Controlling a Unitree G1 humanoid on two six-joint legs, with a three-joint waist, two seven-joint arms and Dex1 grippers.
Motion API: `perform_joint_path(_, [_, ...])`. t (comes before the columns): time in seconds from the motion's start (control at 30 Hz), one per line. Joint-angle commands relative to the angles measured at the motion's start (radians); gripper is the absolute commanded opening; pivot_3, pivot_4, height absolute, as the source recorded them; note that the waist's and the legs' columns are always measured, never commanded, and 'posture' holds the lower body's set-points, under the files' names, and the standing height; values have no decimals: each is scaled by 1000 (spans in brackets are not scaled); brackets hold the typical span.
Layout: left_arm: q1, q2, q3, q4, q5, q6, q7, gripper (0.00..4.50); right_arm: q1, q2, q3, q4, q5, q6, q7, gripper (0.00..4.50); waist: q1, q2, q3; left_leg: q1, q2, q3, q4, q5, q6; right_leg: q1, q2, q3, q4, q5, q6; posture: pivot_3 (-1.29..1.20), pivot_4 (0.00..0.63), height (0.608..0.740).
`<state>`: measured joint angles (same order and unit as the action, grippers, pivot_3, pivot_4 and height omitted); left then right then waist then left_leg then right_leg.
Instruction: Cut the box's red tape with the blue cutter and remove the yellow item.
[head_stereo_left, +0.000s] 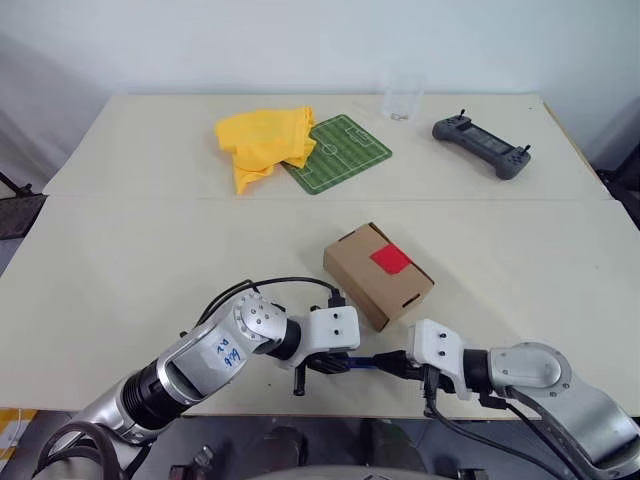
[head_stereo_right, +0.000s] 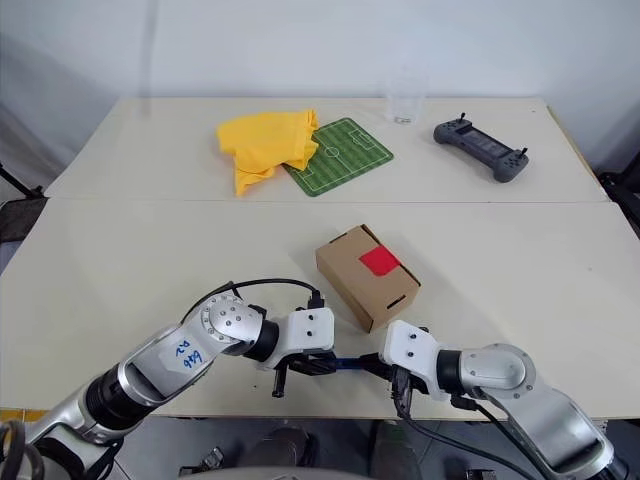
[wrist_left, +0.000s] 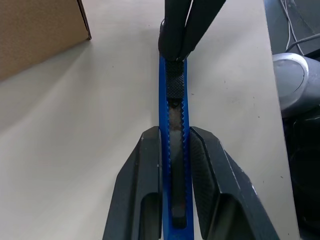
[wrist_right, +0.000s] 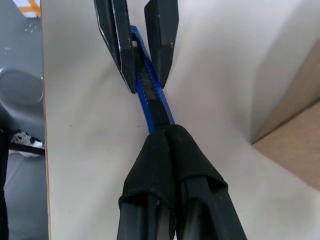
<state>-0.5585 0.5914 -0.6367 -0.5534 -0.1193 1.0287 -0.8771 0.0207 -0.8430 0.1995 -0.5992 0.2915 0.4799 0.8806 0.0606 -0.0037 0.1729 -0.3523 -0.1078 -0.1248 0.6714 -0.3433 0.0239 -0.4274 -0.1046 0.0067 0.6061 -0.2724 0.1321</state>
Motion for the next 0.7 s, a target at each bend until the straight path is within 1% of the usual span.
perform_joint_path(0.03, [-13,-10,-16,2,1,5,21,463,-13,10,42,35,-27,-6,14,78,-1,0,0,0,0,0,0,0,0,0,0,0,0,0,0,0,150,740])
perform_joint_path(0.17, [-21,-10,-18,8,0,2,18,463,-47,38,72,48,-28,3,17,78,-2,0,0,0,0,0,2,0,0,1,0,0,1,0,0,0,150,740])
perform_joint_path(0.3, [-31,-10,-21,20,3,-8,16,463,-117,108,148,61,-36,30,15,78,-5,-1,-1,0,0,0,3,0,0,1,0,0,1,0,1,0,150,740])
perform_joint_path(0.5, [-39,-11,-22,31,8,-18,19,463,-157,162,199,83,-60,43,8,78,-6,-1,-1,0,0,-1,5,0,0,1,0,0,2,0,1,0,150,740])
perform_joint_path(0.6, [-41,-13,-24,37,12,-24,21,463,-156,171,185,86,-56,43,7,78,-7,-1,-1,0,0,-1,5,0,0,1,1,0,3,0,1,0,150,740])
perform_joint_path(0.7, [-36,-6,-21,38,17,-47,20,463,-120,147,112,43,-10,44,19,78,-4,-1,-1,0,0,-1,5,0,0,1,0,1,3,0,1,0,150,740])
